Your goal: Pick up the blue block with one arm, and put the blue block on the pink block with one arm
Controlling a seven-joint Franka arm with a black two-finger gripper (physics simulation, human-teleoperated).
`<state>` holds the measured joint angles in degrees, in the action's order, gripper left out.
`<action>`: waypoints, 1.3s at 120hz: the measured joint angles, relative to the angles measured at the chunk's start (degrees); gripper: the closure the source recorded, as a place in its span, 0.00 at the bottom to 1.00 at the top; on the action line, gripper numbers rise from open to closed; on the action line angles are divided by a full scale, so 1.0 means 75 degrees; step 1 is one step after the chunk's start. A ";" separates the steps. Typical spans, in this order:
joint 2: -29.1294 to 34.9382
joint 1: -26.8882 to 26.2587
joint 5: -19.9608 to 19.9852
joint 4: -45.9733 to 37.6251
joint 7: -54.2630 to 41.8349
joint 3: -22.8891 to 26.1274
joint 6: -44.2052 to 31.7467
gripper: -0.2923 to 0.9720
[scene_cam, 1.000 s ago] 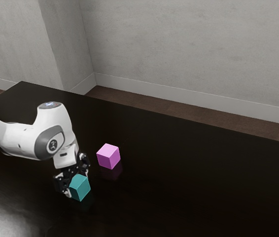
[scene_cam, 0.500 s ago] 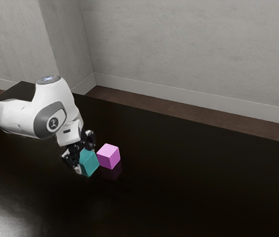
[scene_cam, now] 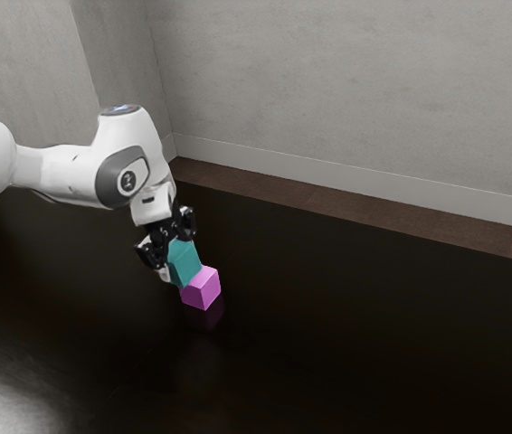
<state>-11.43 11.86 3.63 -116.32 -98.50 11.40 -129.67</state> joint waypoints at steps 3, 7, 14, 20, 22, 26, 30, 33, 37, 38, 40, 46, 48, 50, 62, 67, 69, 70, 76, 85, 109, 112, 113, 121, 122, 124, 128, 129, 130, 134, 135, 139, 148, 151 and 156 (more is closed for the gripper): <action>-0.0101 0.0020 -0.0033 0.0125 -0.0008 -0.0002 0.0014 0.51; -0.0209 0.0048 -0.0071 0.0257 -0.0020 -0.0004 0.0030 0.51; -0.0345 0.0068 -0.0117 0.0451 -0.0039 -0.0004 0.0053 0.51; -0.0561 0.0067 -0.0145 0.0684 -0.0054 0.0001 0.0068 0.51; -0.0635 0.0065 -0.0153 0.0756 -0.0059 0.0002 0.0073 0.51; -0.0787 0.0058 -0.0165 0.0892 -0.0068 0.0002 0.0080 0.51; -0.0919 0.0051 -0.0174 0.0987 -0.0078 0.0001 0.0087 0.51; -0.0983 0.0050 -0.0180 0.1024 -0.0084 -0.0002 0.0091 0.51; -0.1035 0.0050 -0.0185 0.1057 -0.0092 0.0001 0.0096 0.51; -0.1044 0.0050 -0.0187 0.1062 -0.0094 0.0001 0.0097 0.51; -0.1058 0.0050 -0.0189 0.1070 -0.0098 0.0002 0.0099 0.51; -0.1080 0.0048 -0.0194 0.1080 -0.0109 0.0003 0.0104 0.51; -0.1084 0.0044 -0.0195 0.1082 -0.0112 0.0003 0.0106 0.51; -0.1087 0.0035 -0.0195 0.1082 -0.0116 0.0003 0.0107 0.51; -0.1079 -0.0010 -0.0188 0.1045 -0.0133 0.0017 0.0131 0.51; -0.1075 -0.0017 -0.0186 0.1036 -0.0140 0.0023 0.0149 0.50; -0.1077 -0.0019 -0.0186 0.1035 -0.0142 0.0024 0.0158 0.48; -0.1078 -0.0018 -0.0187 0.1034 -0.0142 0.0025 0.0165 0.47; -0.1075 -0.0009 -0.0191 0.1033 -0.0146 0.0026 0.0207 0.43; -0.1072 0.0008 -0.0197 0.1036 -0.0149 0.0027 0.0260 0.38; -0.1015 0.0025 -0.0201 0.1033 -0.0158 0.0027 0.0369 0.29; -0.0969 0.0029 -0.0199 0.1030 -0.0158 0.0027 0.0396 0.28; -0.0950 0.0028 -0.0199 0.1031 -0.0159 0.0027 0.0406 0.28; -0.0653 -0.0001 -0.0176 0.1032 -0.0161 0.0030 0.0537 0.27; -0.0592 -0.0003 -0.0171 0.1030 -0.0161 0.0035 0.0562 0.27; -0.0465 -0.0013 -0.0163 0.1027 -0.0161 0.0042 0.0618 0.26; -0.0219 -0.0030 -0.0145 0.1029 -0.0160 0.0056 0.0746 0.26; -0.0153 -0.0034 -0.0141 0.1030 -0.0158 0.0058 0.0784 0.26; -0.0065 -0.0038 -0.0137 0.1029 -0.0156 0.0061 0.0830 0.26; 0.0256 -0.0046 -0.0125 0.1040 -0.0135 0.0067 0.1029 0.25; 0.0328 -0.0047 -0.0122 0.1046 -0.0128 0.0068 0.1083 0.25; 0.0709 -0.0045 -0.0116 0.1075 -0.0053 0.0065 0.1370 0.25; 0.1271 -0.0011 -0.0172 0.1563 0.0312 0.0066 0.2319 0.24; 0.1375 0.0004 -0.0246 0.1813 0.0466 0.0082 0.2679 0.24; 0.1539 -0.0014 -0.0371 0.2282 0.0770 0.0070 0.3280 0.24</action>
<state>0.12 11.76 0.84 -99.20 -92.73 11.92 -105.07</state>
